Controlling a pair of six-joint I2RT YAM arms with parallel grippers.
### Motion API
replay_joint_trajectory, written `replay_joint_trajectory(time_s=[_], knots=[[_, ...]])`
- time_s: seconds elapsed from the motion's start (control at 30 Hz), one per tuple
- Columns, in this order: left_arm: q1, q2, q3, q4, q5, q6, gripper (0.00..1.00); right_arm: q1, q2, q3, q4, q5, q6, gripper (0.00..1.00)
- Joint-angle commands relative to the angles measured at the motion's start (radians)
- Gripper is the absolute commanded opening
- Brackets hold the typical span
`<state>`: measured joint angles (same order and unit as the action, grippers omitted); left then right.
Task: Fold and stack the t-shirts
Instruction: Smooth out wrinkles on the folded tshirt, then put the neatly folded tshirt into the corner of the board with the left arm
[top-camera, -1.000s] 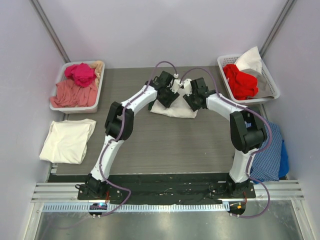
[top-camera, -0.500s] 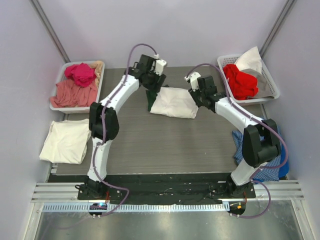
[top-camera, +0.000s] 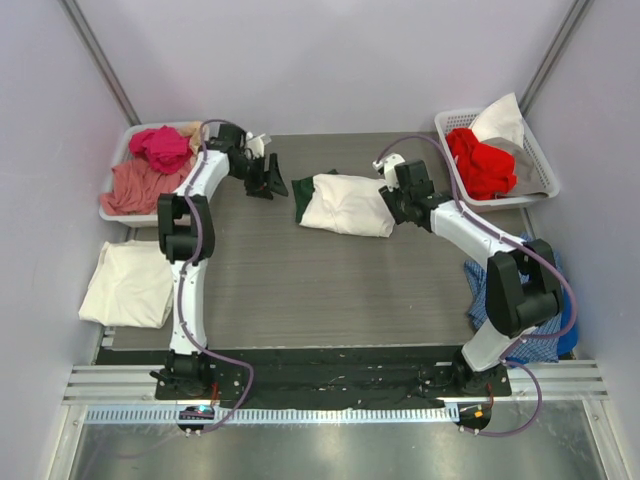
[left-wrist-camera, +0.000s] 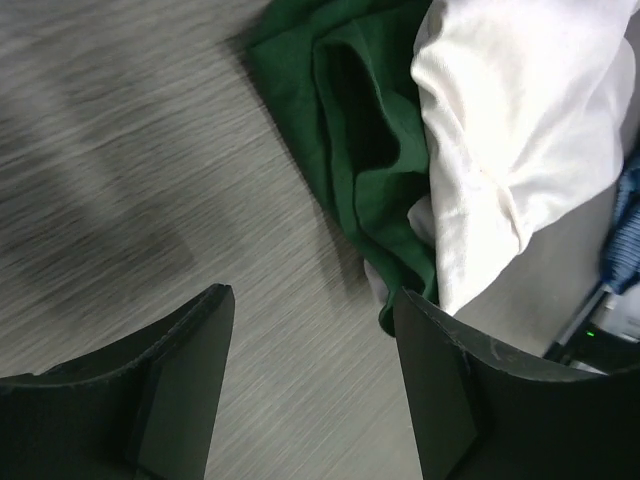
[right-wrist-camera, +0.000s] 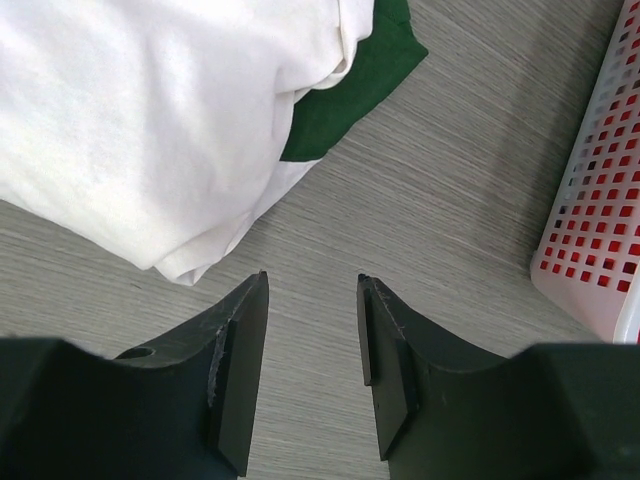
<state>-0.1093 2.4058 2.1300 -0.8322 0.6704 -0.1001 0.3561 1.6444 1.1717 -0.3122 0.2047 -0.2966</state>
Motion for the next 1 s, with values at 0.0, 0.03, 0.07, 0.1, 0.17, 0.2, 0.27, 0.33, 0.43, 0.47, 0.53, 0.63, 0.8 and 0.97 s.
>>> replay_joint_trajectory(time_s=[0.0,0.03,0.07,0.1,0.17,0.2,0.27,0.33,0.43,0.47,0.53,0.63,0.8,0.97], knots=[[-0.009,0.062,0.079,-0.021,0.213,-0.113,0.7,0.0,-0.06,-0.014,0.038,0.007,0.03,0.48],[-0.009,0.091,0.087,-0.021,0.213,-0.124,0.7,-0.002,-0.064,-0.018,0.038,0.009,0.028,0.49],[-0.009,0.102,0.099,-0.016,0.222,-0.13,0.7,0.0,-0.067,-0.02,0.039,0.004,0.028,0.49],[-0.007,0.111,0.1,-0.01,0.222,-0.144,0.7,0.0,-0.07,-0.023,0.039,0.004,0.027,0.48],[-0.009,0.136,0.107,0.001,0.232,-0.154,0.7,-0.002,-0.078,-0.026,0.039,-0.001,0.025,0.48],[-0.009,0.144,0.11,0.013,0.241,-0.164,0.71,0.001,-0.08,-0.026,0.039,-0.001,0.025,0.48],[-0.01,0.17,0.129,0.013,0.245,-0.179,0.71,0.0,-0.078,-0.03,0.038,0.002,0.025,0.48],[-0.01,0.184,0.14,0.024,0.245,-0.196,0.71,-0.002,-0.077,-0.041,0.039,0.007,0.021,0.49],[-0.016,0.208,0.154,0.039,0.255,-0.213,0.71,-0.006,-0.067,-0.053,0.041,0.024,0.013,0.48],[-0.02,0.219,0.157,0.041,0.256,-0.213,0.71,-0.006,-0.057,-0.055,0.041,0.03,0.013,0.48],[-0.036,0.227,0.156,0.047,0.255,-0.216,0.71,-0.012,-0.04,-0.049,0.039,0.041,0.007,0.48],[-0.066,0.237,0.159,0.054,0.253,-0.219,0.71,-0.02,0.006,-0.032,0.041,0.056,-0.001,0.48],[-0.105,0.239,0.156,0.073,0.242,-0.224,0.71,-0.049,0.063,-0.004,0.065,0.07,-0.033,0.48],[-0.131,0.245,0.16,0.079,0.225,-0.225,0.71,-0.077,0.173,0.066,0.068,0.076,-0.062,0.47]])
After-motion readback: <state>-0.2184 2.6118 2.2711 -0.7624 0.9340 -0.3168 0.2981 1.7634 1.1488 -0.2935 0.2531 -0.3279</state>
